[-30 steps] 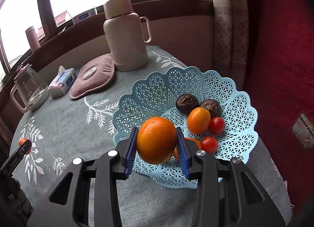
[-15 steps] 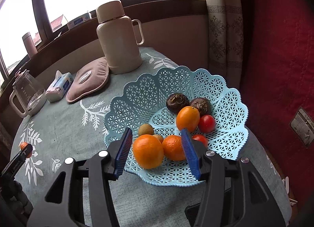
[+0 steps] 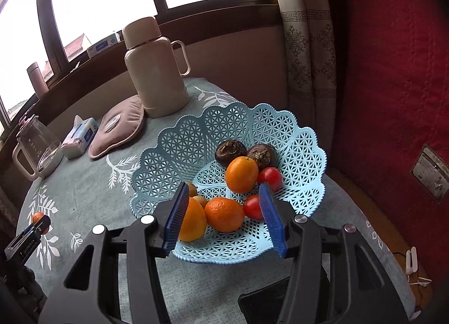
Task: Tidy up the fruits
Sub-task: 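Lower the orange into the blue basket and open the left tool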
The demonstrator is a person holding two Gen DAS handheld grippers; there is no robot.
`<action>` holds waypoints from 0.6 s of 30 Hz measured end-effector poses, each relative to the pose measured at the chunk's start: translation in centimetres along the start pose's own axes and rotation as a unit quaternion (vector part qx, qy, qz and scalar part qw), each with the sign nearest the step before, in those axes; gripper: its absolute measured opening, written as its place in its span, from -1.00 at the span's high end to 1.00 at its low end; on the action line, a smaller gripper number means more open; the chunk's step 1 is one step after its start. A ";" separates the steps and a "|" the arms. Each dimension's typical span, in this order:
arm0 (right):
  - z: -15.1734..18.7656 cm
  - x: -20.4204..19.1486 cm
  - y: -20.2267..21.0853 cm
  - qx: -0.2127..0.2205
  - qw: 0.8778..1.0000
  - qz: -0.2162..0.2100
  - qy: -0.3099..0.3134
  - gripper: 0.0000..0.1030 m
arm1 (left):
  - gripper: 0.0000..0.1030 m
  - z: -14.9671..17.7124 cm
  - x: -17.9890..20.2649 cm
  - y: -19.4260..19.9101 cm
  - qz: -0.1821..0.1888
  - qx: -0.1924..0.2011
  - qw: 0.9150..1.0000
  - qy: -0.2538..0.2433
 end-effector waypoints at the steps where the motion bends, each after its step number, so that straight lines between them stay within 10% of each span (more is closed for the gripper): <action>1: -0.1 0.3 0.1 0.002 1.000 0.001 -0.001 -0.05 | 0.22 0.0 0.5 0.1 0.005 -0.001 1.000 0.000; 18: -0.3 3.6 0.9 0.018 1.000 -0.010 -0.014 -0.12 | 0.22 -0.6 13.0 0.5 0.132 -0.027 0.991 -0.012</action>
Point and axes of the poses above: each gripper's, at about its wrist camera, not at the fingertips, and y roughly against the way its jaws point, x to its right, z to its underside, the point moved 8 cm from there along -y, roughly the way its jaws point, and after that the axes turned 15 degrees about x, right-handed, at the moved point
